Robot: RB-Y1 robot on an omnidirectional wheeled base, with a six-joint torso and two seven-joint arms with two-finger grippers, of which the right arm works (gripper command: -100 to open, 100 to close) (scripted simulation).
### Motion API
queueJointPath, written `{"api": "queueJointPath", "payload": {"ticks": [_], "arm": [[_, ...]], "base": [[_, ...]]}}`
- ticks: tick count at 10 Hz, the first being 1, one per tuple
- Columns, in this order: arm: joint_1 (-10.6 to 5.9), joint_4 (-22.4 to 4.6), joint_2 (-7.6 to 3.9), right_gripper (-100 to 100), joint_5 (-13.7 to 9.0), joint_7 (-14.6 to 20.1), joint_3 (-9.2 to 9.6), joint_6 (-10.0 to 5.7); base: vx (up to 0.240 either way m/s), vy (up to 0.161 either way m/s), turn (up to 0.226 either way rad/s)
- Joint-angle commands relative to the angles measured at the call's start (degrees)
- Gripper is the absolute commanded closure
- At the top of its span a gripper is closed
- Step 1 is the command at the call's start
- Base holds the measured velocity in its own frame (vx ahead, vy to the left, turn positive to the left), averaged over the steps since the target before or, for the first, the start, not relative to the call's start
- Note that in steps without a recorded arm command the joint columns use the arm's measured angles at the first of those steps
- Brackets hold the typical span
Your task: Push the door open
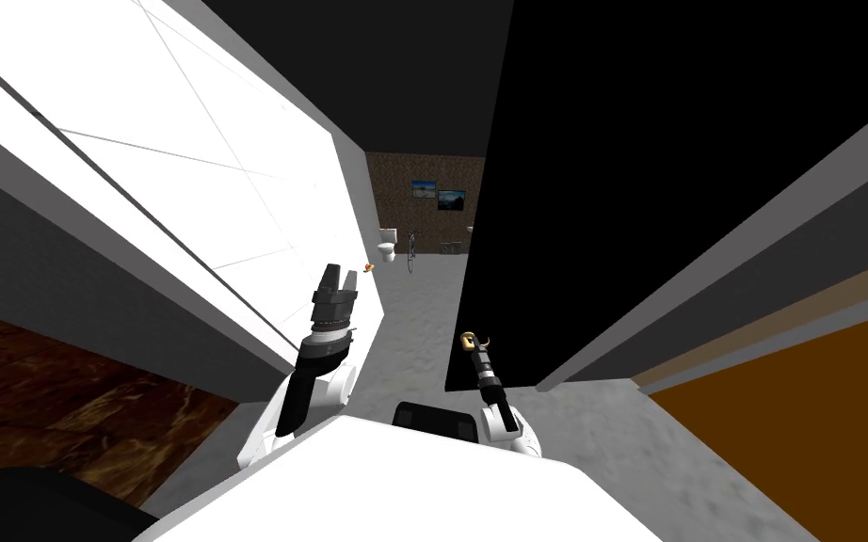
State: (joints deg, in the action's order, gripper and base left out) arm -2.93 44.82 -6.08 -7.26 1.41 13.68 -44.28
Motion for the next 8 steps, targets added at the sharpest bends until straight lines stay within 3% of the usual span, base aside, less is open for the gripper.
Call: {"api": "queueJointPath", "payload": {"ticks": [1,3,8], "arm": [[0.27,-0.1,0.05,100,0.0,0.0,0.10,-0.11],[-0.07,-0.2,0.00,100,-0.2,-0.2,-0.64,-0.02],[-0.38,-0.9,-0.05,100,-1.3,-1.1,-3.45,-0.03]], "base": [[0.000,0.000,0.000],[0.055,0.013,-0.011],[0.195,0.080,-0.046]]}}
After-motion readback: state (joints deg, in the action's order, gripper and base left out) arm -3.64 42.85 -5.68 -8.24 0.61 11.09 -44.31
